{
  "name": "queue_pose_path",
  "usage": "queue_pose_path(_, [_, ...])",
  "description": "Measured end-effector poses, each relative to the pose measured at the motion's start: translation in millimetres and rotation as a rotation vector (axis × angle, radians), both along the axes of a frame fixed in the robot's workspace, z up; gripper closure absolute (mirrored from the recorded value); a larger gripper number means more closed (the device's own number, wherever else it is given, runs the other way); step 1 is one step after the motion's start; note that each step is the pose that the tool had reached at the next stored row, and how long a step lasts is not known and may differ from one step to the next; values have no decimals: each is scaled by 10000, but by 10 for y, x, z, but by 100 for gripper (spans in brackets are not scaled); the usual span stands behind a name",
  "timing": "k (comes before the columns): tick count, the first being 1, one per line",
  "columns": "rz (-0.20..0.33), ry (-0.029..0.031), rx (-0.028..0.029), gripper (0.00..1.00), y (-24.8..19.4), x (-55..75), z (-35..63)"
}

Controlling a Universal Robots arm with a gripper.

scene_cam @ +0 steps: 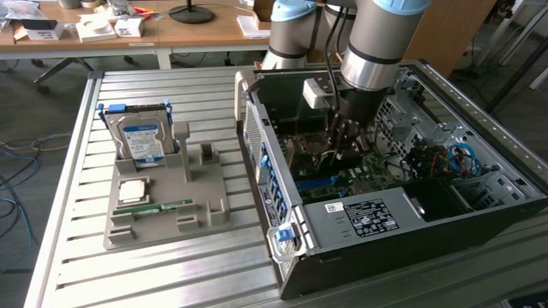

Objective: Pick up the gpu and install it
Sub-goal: 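Insert the gpu into the slot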

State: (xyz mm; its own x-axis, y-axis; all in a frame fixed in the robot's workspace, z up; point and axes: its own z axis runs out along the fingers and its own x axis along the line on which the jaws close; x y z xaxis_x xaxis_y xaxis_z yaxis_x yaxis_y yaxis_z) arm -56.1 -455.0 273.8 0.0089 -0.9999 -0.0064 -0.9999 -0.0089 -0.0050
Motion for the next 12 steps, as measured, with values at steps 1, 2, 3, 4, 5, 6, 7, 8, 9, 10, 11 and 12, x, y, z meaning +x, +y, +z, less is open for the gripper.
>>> queue_pose_path(1, [2,0,-1,74,-7,-3,0])
queue_pose_path(2, [1,0,-1,74,-8,-7,0])
queue_pose_path(3, [1,0,0,74,-8,-9,0])
queue_pose_path(4, [2,0,0,74,-7,-10,0])
queue_pose_path(5, [0,-1,1,74,-7,-14,-1])
queue_pose_path(6, [0,0,-1,74,-7,-20,-2])
queue_pose_path(7, [1,0,-1,74,-7,-25,-5])
queue_pose_path(8, [0,0,-1,74,-7,-30,-7])
queue_pose_path(9, [1,0,-2,74,-7,-30,-7])
queue_pose_path(10, [2,0,-2,74,-7,-30,-8])
queue_pose_path(11, [2,0,-2,74,-7,-30,-8])
queue_pose_path(12, [1,-2,1,74,-4,-32,-10])
